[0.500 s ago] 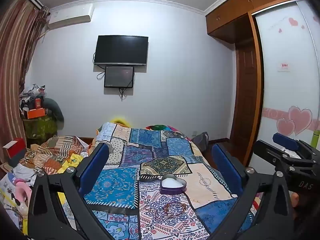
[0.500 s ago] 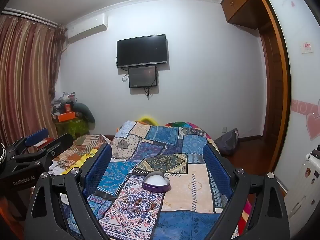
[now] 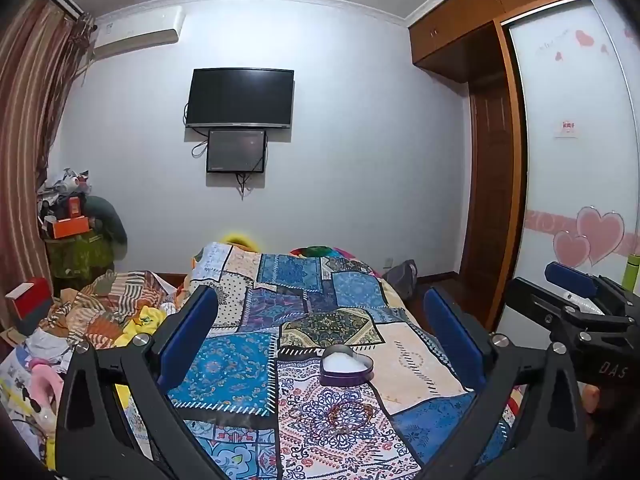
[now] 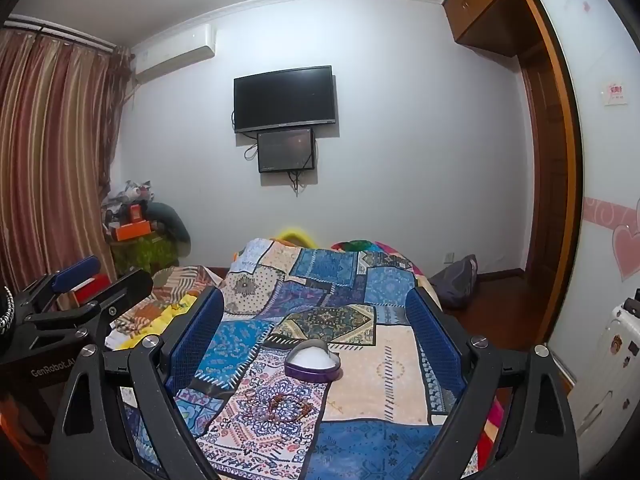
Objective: Organize jewelry
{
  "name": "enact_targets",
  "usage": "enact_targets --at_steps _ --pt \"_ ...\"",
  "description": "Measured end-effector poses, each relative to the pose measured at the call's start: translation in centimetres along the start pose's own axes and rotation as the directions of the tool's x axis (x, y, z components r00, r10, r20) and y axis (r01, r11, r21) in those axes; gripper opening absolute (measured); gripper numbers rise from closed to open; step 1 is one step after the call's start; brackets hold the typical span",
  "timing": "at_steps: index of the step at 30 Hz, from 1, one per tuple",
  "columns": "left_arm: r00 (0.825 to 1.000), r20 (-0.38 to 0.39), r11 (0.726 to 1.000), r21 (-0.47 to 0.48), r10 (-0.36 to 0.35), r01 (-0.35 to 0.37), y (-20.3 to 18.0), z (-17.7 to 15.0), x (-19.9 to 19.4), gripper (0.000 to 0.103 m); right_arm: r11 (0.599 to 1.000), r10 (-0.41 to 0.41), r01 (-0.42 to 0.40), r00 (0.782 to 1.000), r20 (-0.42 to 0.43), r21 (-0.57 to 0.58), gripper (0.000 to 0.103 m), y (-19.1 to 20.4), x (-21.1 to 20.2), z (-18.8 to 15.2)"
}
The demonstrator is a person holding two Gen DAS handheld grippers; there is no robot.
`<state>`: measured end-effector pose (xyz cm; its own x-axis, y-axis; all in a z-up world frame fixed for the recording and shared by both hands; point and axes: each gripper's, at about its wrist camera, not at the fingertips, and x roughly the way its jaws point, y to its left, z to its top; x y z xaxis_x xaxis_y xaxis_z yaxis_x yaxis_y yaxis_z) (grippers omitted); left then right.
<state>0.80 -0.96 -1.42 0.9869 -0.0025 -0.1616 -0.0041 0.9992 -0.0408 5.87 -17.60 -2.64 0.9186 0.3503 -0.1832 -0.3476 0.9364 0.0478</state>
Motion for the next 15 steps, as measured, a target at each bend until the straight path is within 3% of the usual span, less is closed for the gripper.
enact_targets --at_steps 15 --pt "1.0 -0.02 1.0 -0.002 -0.008 0.008 0.74 0.76 -0.19 0.103 1.0 0.0 0.0 1.0 -0.007 0.0 0.091 -0.13 0.42 -0.38"
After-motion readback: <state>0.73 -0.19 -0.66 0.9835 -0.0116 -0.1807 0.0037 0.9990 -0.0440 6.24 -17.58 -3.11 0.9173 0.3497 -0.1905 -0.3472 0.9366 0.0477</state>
